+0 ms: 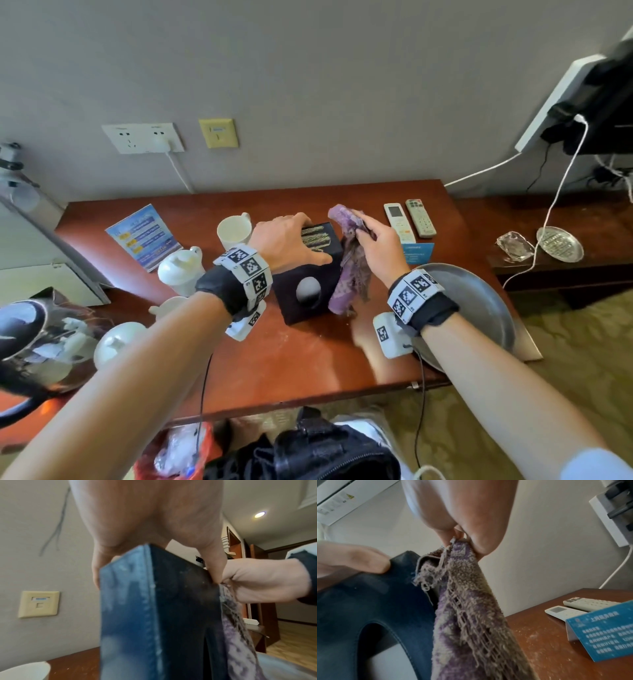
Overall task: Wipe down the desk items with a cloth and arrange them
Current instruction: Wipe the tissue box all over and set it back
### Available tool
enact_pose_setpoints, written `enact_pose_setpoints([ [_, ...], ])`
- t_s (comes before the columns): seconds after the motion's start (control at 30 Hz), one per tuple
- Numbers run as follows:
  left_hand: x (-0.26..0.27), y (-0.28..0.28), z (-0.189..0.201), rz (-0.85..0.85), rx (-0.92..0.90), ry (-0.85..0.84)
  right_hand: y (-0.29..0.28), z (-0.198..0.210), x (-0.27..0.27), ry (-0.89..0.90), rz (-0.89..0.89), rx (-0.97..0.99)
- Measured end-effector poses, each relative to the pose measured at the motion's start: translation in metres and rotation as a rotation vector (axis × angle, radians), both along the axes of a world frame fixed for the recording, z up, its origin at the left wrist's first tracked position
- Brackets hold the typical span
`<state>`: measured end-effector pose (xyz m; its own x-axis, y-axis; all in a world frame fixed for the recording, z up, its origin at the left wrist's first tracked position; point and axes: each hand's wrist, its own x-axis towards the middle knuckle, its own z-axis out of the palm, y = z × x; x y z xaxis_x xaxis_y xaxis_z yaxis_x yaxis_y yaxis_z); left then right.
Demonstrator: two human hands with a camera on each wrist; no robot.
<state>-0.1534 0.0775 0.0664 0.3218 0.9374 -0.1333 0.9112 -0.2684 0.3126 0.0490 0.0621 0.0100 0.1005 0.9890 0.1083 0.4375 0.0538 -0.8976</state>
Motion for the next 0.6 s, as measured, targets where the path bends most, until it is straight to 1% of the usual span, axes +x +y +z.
enact_pose_setpoints([
  [0.07,-0.007,-0.003,-0.003,-0.012,-0.015,-0.025,0.000,0.004,0.002,0.015,-0.017,-0.003],
  [0.23,-0.039,-0.014,-0.014,0.001,-0.144,-0.147,-0.001,0.011,0.002,-0.009,-0.030,-0.007],
  [0.33,-0.054,-0.022,-0.022,0.043,-0.202,-0.227,0.000,0.016,0.000,0.004,-0.042,0.003],
  [0.43,-0.060,-0.026,-0.030,0.090,-0.184,-0.306,0.000,0.028,0.000,0.006,-0.061,0.051],
  [0.5,-0.058,-0.025,-0.036,0.114,-0.152,-0.364,-0.002,0.036,-0.003,-0.052,-0.056,0.108],
  [0.6,-0.052,-0.021,-0.042,0.152,-0.114,-0.441,-0.002,0.045,-0.016,-0.129,0.014,0.212],
])
